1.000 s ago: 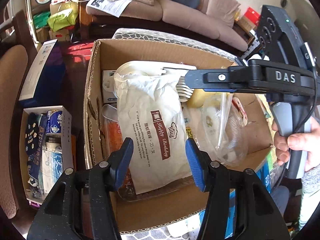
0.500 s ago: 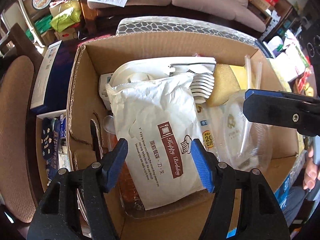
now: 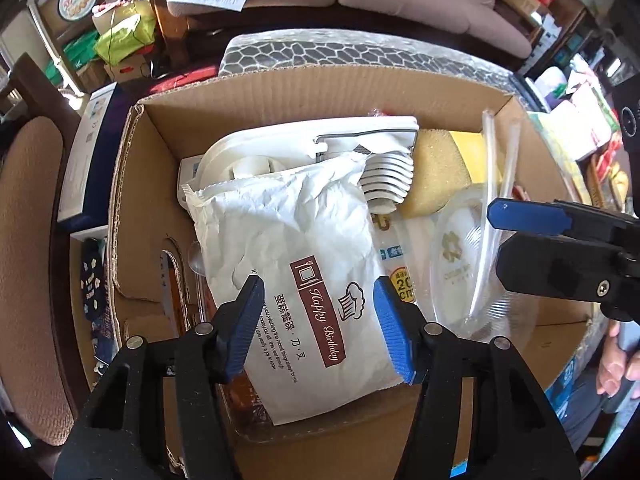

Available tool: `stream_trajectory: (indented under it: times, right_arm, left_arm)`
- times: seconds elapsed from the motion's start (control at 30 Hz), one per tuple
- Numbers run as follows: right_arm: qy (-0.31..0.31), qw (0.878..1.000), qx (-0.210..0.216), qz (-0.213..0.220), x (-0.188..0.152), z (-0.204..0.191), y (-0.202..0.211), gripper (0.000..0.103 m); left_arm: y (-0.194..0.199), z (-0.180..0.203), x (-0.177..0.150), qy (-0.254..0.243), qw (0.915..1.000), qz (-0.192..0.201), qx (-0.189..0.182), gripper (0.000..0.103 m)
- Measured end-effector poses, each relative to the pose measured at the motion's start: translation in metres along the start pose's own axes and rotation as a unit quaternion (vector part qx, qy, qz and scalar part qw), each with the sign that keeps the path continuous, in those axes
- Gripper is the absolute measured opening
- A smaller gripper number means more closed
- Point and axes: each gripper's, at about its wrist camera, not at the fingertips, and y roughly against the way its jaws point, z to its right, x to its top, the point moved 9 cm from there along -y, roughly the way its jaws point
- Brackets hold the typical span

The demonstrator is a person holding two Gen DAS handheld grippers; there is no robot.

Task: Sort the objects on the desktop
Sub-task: 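Move the right tool into the box over the paper bag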

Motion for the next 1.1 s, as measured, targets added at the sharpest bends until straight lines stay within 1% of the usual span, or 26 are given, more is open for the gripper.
stream_trajectory:
  times: [0.07, 0.13, 0.23, 0.3, 0.37, 0.5, 0.57, 0.73, 0.83, 0.93, 1.03, 1.1]
  right_arm:
    - [0.005, 1.0, -0.008, 0.0, -0.003, 0.001, 0.004, 0.077]
    - [0.011, 1.0, -0.017, 0.001, -0.007, 0.003, 0.008, 0.077]
    - [0.012, 1.0, -0.022, 0.001, -0.013, 0.005, 0.012, 0.077]
    - [0.013, 1.0, -0.024, 0.004, -0.015, 0.006, 0.015, 0.077]
    - [0.012, 1.0, -0.021, 0.007, -0.015, 0.005, 0.015, 0.077]
    - [0.021, 1.0, -0.02, 0.005, -0.004, 0.001, 0.005, 0.077]
    - [0.027, 0.999, -0.025, -0.007, 0.004, 0.0, -0.01, 0.077]
    - [0.04, 0.997, -0.046, -0.047, 0.019, 0.004, -0.05, 0.073]
    - [0.057, 0.994, -0.051, -0.078, 0.018, 0.002, -0.072, 0.07]
    - [0.076, 0.989, -0.071, -0.102, 0.015, 0.004, -0.088, 0.07]
    - [0.083, 0.985, -0.089, -0.12, 0.013, 0.009, -0.1, 0.07]
    - [0.081, 0.984, -0.08, -0.138, 0.009, 0.01, -0.109, 0.07]
  left_arm:
    - [0.006, 0.002, -0.001, -0.005, 0.9998, 0.014, 0.011, 0.059]
    - [0.011, 0.005, -0.004, -0.006, 0.9997, 0.019, 0.012, 0.062]
    - [0.014, 0.005, -0.008, -0.002, 0.9999, 0.016, 0.003, 0.062]
    - [0.018, 0.001, -0.01, 0.01, 0.9997, 0.017, -0.011, 0.062]
    - [0.025, -0.004, -0.01, 0.023, 0.9991, 0.026, -0.025, 0.062]
    - [0.04, -0.016, -0.013, 0.024, 0.9984, 0.04, -0.034, 0.062]
    - [0.043, -0.021, -0.016, 0.023, 0.9984, 0.041, -0.031, 0.062]
    - [0.048, -0.03, -0.024, 0.024, 0.9973, 0.047, -0.051, 0.062]
    - [0.051, -0.037, -0.027, 0.025, 0.9963, 0.05, -0.065, 0.062]
    - [0.051, -0.04, -0.03, 0.029, 0.995, 0.054, -0.079, 0.062]
    - [0.049, -0.043, -0.032, 0.028, 0.9946, 0.054, -0.084, 0.062]
    - [0.046, -0.042, -0.034, 0.029, 0.994, 0.053, -0.092, 0.062]
